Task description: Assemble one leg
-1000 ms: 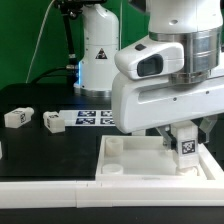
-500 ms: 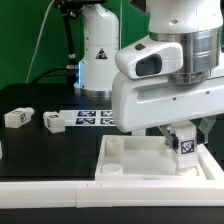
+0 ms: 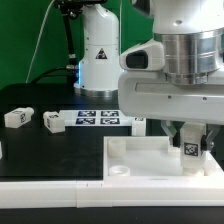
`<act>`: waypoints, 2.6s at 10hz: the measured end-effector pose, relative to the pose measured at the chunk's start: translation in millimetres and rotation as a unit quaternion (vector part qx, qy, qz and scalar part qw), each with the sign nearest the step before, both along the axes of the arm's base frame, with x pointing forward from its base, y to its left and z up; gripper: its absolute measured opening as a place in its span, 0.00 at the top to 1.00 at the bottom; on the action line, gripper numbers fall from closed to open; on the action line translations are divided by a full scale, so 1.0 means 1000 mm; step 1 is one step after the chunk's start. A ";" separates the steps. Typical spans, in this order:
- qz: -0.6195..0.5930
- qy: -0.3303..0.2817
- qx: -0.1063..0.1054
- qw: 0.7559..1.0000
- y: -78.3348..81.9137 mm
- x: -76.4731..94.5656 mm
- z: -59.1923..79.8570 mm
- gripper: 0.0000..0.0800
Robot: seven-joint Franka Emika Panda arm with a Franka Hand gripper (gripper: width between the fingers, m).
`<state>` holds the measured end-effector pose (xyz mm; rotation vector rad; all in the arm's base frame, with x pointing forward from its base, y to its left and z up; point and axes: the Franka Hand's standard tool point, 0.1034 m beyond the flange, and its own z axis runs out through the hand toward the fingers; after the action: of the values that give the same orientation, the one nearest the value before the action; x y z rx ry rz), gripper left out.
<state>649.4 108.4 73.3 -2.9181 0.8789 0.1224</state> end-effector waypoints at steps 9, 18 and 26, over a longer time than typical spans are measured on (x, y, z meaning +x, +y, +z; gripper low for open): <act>-0.128 0.018 -0.011 0.992 0.003 -0.002 0.000 0.22; 0.365 -0.037 -0.014 0.930 0.015 -0.002 0.001 0.19; 0.447 -0.045 -0.011 0.893 0.015 -0.010 -0.001 0.19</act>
Offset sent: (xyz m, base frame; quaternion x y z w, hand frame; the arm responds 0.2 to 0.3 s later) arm 0.0000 0.0000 0.0000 0.0000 0.0000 0.1790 0.9838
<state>639.6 123.4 72.2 -3.0452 -0.5318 0.0308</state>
